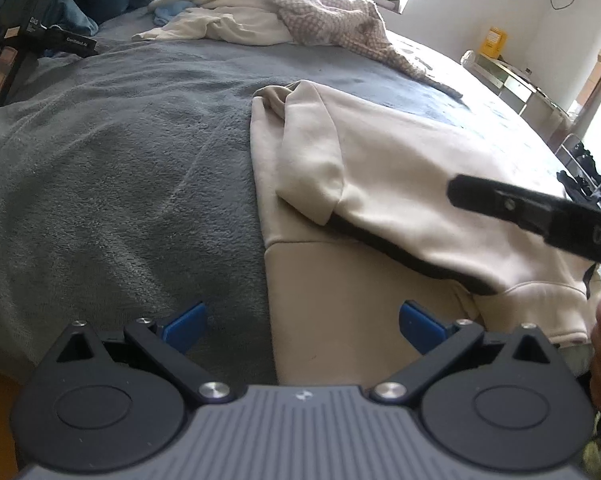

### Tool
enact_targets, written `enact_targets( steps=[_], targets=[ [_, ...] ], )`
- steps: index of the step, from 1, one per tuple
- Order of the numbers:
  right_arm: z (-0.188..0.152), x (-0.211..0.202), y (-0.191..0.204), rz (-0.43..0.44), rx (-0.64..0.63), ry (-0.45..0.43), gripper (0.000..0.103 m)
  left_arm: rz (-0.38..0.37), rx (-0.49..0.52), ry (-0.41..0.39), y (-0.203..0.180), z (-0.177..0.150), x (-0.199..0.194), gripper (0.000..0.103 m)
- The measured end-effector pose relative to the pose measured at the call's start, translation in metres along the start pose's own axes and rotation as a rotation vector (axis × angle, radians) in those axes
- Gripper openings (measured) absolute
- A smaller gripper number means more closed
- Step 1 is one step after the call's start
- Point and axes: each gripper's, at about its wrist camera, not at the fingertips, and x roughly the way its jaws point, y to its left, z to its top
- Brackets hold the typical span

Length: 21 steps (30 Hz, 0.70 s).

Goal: Fold clothes

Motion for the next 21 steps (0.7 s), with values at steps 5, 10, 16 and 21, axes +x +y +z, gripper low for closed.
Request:
enact_targets(
  steps=[5, 10, 16, 21],
  targets=[
    [0.003, 0.009, 0.008, 0.024, 0.001, 0.006, 0.042, -0.025, 0.0, 0.003, 0.005, 0.002, -0.003, 0.102],
    [-0.005, -0.001, 0.011, -0.001, -0.001, -0.019, 0.044, -0.02, -0.032, -0.016, 0.017, 0.002, -0.008, 0.102],
    [-0.021, -0.033, 0.002, -0.055, 0.02, -0.067, 0.047, -0.074, -0.099, -0.055, 0.034, -0.001, -0.016, 0.102],
    [-0.038, -0.053, -0.008, -0.059, 0.077, -0.089, 0.047, -0.15, -0.121, -0.086, 0.039, 0.0, -0.017, 0.102]
  ],
)
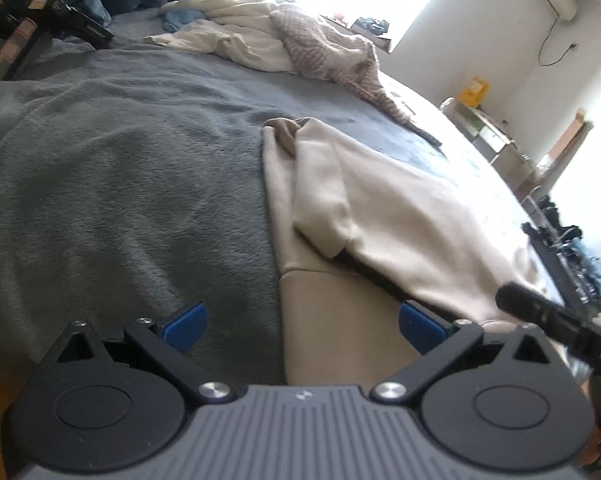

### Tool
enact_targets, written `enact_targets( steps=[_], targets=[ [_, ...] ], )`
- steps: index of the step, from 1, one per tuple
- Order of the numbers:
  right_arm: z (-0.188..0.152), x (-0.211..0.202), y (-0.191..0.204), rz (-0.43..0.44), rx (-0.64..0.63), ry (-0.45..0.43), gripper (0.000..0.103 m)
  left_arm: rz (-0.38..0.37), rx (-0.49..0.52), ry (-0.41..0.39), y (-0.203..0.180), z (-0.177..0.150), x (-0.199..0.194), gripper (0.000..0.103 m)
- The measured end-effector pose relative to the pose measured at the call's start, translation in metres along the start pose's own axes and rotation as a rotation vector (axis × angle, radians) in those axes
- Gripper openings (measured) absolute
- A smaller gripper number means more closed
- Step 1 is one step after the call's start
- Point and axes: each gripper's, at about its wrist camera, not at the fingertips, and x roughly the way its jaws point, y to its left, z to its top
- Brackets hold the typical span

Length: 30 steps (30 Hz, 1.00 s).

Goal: Fold clothes

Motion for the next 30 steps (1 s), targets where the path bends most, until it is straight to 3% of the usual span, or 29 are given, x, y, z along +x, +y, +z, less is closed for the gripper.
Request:
enact_targets(
  steps=[5, 9, 13, 19, 22, 25, 28, 30],
  targets=[
    [-0.002, -0.021, -0.017, -0.126, -0.011, -0.094, 0.047, 0.02, 0.029, -0.018, -0.01, 0.005, 0.002, 0.102],
    [0.006, -0.036, -0.049, -0.25, 0.051, -0.146, 0.045, -0.031, 0.043, -0.084, -0.022, 0.014, 0.001, 0.102],
    [0.013, -0.043, -0.079, -0.33, 0.104, -0.167, 0.037, -0.079, 0.093, -0.158, -0.044, 0.027, 0.01, 0.102],
    [0.016, -0.018, -0.099, -0.306, 0.016, -0.115, 0.029, -0.088, 0.23, -0.186, -0.094, 0.031, 0.05, 0.1],
    [-0.001, 0.002, -0.111, -0.368, -0.06, 0.001, 0.023, -0.015, 0.258, -0.137, -0.103, 0.022, 0.075, 0.097],
    [-0.025, -0.014, -0.136, -0.422, -0.047, 0.019, 0.02, 0.039, 0.269, -0.106, -0.1, 0.013, 0.09, 0.094],
    [-0.029, -0.04, -0.16, -0.508, -0.007, 0.024, 0.019, 0.063, 0.307, -0.105, -0.1, 0.007, 0.091, 0.094],
    [-0.024, -0.055, -0.173, -0.492, 0.048, 0.011, 0.009, 0.073, 0.324, -0.105, -0.103, 0.008, 0.086, 0.094]
  ],
)
